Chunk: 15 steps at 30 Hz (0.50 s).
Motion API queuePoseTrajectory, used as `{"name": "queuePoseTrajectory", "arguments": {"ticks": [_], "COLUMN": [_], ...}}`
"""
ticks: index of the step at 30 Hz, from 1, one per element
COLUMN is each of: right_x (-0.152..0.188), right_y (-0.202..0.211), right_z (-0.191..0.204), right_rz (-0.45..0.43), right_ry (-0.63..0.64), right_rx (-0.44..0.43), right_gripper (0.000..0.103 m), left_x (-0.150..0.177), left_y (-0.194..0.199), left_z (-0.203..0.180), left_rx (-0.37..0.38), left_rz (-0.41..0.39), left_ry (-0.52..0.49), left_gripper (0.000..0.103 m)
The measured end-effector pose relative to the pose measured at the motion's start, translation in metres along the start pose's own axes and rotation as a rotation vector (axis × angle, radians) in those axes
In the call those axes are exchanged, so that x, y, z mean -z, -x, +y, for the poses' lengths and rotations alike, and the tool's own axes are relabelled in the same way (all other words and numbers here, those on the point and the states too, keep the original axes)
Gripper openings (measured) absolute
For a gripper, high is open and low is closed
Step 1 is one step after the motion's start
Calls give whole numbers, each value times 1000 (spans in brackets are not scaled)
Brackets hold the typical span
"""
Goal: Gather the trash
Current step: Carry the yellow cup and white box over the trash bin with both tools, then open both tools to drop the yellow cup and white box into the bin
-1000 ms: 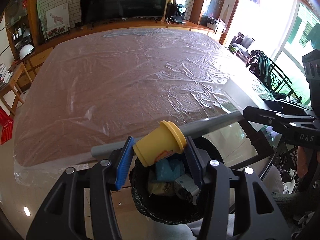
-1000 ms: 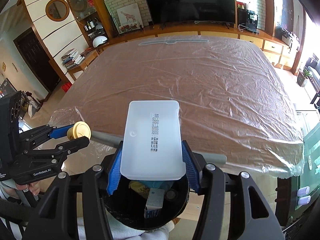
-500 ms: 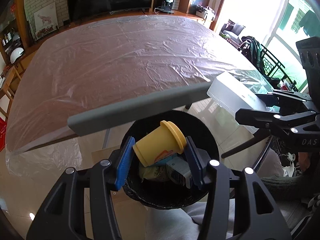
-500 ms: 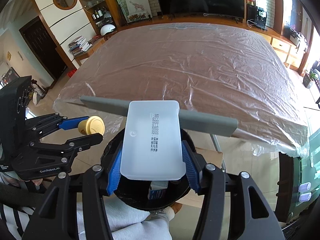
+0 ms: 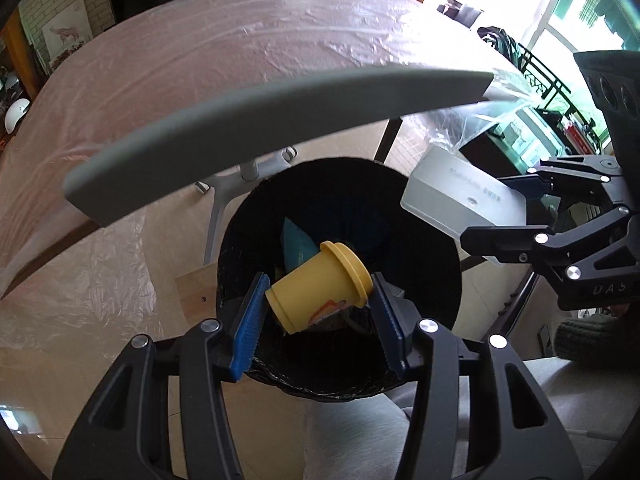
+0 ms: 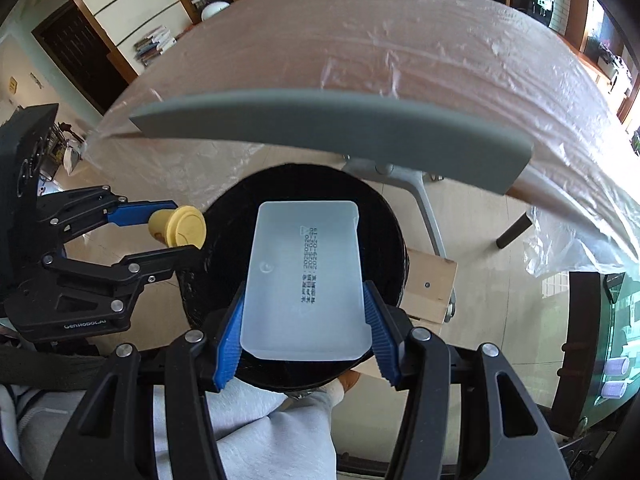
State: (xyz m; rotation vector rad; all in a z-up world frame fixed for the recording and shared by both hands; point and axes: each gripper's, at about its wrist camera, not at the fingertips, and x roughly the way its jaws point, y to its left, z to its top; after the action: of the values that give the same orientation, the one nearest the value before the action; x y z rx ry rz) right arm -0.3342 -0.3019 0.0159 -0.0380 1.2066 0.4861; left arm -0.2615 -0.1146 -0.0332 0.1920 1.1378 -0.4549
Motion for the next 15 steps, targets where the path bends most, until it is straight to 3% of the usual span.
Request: {"name": "queuePoseTrajectory", "arguments": {"ticks": [15], "right_x": [-9], "right_y": [-45], "right_z": [5], "right_rz": [81], "right_ry": [27], "right_rx": [41], "right_gripper": [53], "left_x": [1], "left_y": [-49], "left_z": [2], "left_rx": [-34], "left_rz": [85], "left_ry": [-16], "left_gripper": [52]}}
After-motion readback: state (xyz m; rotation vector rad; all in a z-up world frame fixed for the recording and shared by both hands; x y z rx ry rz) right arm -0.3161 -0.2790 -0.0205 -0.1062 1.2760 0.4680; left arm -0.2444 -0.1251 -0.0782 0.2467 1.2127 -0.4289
